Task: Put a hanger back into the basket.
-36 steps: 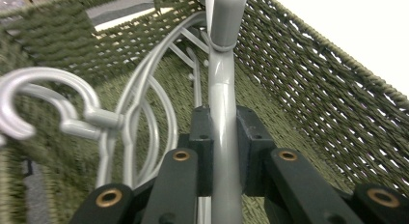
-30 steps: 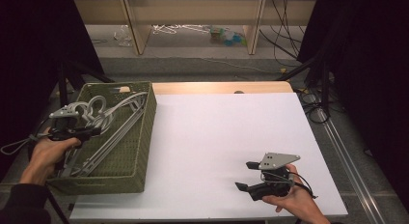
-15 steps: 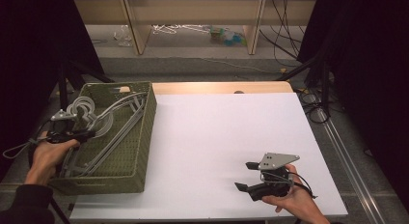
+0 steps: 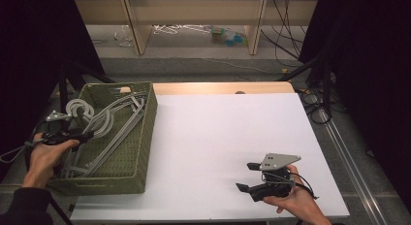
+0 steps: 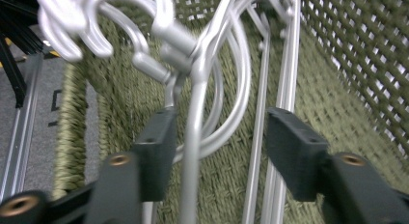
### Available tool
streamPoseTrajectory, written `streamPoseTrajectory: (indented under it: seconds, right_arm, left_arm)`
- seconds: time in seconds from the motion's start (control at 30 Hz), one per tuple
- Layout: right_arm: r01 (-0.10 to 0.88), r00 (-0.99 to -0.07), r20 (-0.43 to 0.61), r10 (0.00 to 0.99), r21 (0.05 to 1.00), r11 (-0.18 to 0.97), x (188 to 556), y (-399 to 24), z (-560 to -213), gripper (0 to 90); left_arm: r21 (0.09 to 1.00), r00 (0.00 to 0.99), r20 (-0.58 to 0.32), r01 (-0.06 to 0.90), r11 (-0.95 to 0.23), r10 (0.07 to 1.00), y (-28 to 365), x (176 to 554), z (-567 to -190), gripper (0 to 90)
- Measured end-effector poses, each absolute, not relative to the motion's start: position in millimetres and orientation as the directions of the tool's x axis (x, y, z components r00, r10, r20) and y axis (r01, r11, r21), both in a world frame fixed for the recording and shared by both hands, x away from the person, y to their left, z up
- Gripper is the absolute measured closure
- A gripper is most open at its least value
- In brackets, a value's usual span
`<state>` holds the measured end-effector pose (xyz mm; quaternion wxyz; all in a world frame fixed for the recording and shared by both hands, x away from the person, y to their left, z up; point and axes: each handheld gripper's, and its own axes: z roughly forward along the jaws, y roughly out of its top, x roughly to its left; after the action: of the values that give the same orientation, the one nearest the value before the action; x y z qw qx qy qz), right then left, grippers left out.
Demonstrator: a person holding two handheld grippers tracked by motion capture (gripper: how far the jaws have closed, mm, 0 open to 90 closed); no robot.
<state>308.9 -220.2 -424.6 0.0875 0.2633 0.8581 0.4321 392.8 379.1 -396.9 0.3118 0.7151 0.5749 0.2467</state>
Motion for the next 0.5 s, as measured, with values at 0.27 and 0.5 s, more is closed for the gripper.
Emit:
streamPoseTrajectory:
  seconds: [0.27,0.5]
  right_arm:
    - [0.383,-0.842,0.082,0.534,0.788,0.483,309.2,-219.8,-425.5,24.0]
    - [0.382,-0.839,0.080,0.538,0.790,0.479,309.6,-220.5,-425.4,24.0]
  left_arm:
    - [0.812,0.252,-0.045,0.573,-0.112,0.967,358.1,374.2,-381.0,30.7]
    - [0.869,0.340,-0.079,0.483,-0.102,0.937,326.6,349.6,-368.4,27.6]
